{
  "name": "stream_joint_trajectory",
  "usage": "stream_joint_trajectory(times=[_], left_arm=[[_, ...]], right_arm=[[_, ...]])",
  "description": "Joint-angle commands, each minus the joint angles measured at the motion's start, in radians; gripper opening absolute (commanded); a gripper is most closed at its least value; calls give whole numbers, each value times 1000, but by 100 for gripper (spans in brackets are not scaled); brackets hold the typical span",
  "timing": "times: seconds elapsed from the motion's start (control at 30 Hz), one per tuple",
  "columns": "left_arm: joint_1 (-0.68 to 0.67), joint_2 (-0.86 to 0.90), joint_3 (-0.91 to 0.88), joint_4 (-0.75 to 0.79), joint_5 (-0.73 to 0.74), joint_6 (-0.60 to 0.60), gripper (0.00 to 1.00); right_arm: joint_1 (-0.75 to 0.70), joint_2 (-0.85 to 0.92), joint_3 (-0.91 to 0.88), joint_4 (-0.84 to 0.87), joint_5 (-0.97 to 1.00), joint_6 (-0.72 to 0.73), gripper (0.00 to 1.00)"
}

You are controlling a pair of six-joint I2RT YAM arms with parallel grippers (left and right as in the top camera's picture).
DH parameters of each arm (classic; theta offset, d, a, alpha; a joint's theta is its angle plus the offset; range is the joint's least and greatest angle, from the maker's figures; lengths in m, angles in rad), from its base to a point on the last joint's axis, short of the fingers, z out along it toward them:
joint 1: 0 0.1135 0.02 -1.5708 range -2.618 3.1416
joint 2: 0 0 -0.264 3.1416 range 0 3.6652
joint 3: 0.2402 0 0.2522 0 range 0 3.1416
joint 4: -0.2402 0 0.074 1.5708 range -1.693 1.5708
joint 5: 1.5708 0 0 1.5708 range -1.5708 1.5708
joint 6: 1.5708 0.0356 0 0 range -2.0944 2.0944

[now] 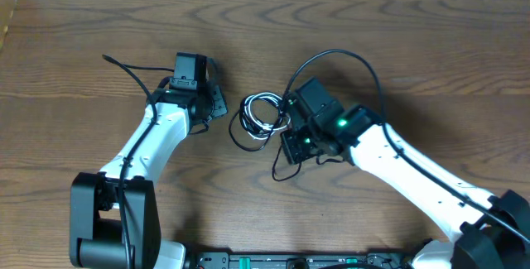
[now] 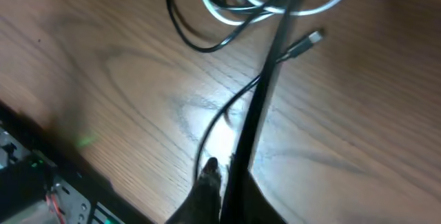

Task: Untangle cables

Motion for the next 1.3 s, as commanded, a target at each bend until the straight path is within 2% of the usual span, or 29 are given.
stream_joint_trajectory(times=[0.0,0.2,0.23,0.37,0.47,0.5,0.67,1.0,1.27], left_arm=[[1,10,-2,-6,0,-5,22],[1,10,-2,-13,1,-5,22],[1,10,-2,-13,1,-5,23],[0,10,-2,-13,1,-5,23],[1,10,-2,-13,1,-5,23],[1,10,-2,-13,1,-5,24],[1,10,-2,-13,1,-5,24],[1,10,-2,-13,-3,14,27],[26,10,-2,-19,3,18,27]], right_arm=[[43,44,-10,22,40,34,8],[104,99,-10,113,121,33,17],[110,106,-10,130,155,34,22],[116,126,-10,181,298,33,59],[116,134,-11,219,332,36,78],[116,136,-11,231,332,48,81],[130,145,-12,242,333,217,86],[252,210,-12,291,587,265,87],[266,301,-12,333,660,272,88]])
